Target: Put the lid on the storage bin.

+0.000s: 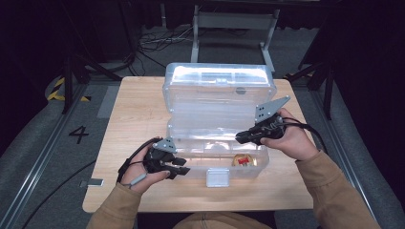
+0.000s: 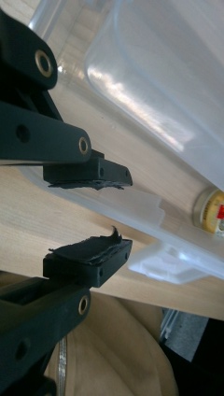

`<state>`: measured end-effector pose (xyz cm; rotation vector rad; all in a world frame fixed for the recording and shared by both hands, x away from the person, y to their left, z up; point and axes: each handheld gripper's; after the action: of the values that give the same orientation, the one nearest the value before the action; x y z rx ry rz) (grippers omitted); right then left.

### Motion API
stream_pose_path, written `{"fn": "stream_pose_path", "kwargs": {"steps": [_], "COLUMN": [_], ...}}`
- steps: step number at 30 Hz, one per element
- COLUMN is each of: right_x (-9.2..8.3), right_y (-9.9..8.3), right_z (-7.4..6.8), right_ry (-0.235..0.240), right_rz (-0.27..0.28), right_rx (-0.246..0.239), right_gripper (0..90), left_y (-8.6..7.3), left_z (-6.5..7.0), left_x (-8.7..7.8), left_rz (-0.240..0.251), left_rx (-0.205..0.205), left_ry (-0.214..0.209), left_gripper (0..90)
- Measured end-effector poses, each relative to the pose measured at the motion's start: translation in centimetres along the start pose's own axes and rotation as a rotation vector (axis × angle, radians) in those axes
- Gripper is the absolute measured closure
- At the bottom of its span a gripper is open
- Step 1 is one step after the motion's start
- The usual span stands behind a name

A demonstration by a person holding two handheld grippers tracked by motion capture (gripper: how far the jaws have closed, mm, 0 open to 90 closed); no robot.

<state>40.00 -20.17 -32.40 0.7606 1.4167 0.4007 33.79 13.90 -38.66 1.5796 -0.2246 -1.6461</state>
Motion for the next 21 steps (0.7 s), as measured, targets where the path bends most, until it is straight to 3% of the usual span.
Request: {"fn": "stream_pose_path", "kwargs": {"steps": [8,17,21], "right_x": [0.0,0.0,0.0], "right_y": [0.0,-0.1,-0.1], "right_z": [-0.1,-0.2,-0.2], "right_ry": [-0.006,-0.013,-0.014], "right_rz": [0.002,0.005,0.005], "right_rx": [-0.001,-0.002,-0.002], "right_gripper": [84.2,84.1,84.0], "left_y": [0.6,1.3,1.6], "left_z": [0.3,0.7,0.6], "left_x": [-1.5,-4.0,-4.9], "left_rz": [0.054,0.195,0.236], "left_rx": [-0.011,-0.044,-0.063], "left_ry": [-0.004,0.06,0.085], "left_gripper": [68.7,78.1,79.8]}}
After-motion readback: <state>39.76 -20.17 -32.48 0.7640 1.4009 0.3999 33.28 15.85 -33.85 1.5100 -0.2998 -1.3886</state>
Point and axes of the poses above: each handheld gripper's, and its own axes: x roughly forward along the jaws, y roughly out of its top, z roughly to its right, and after that the axes turned 3 degrees about -z, right-handed
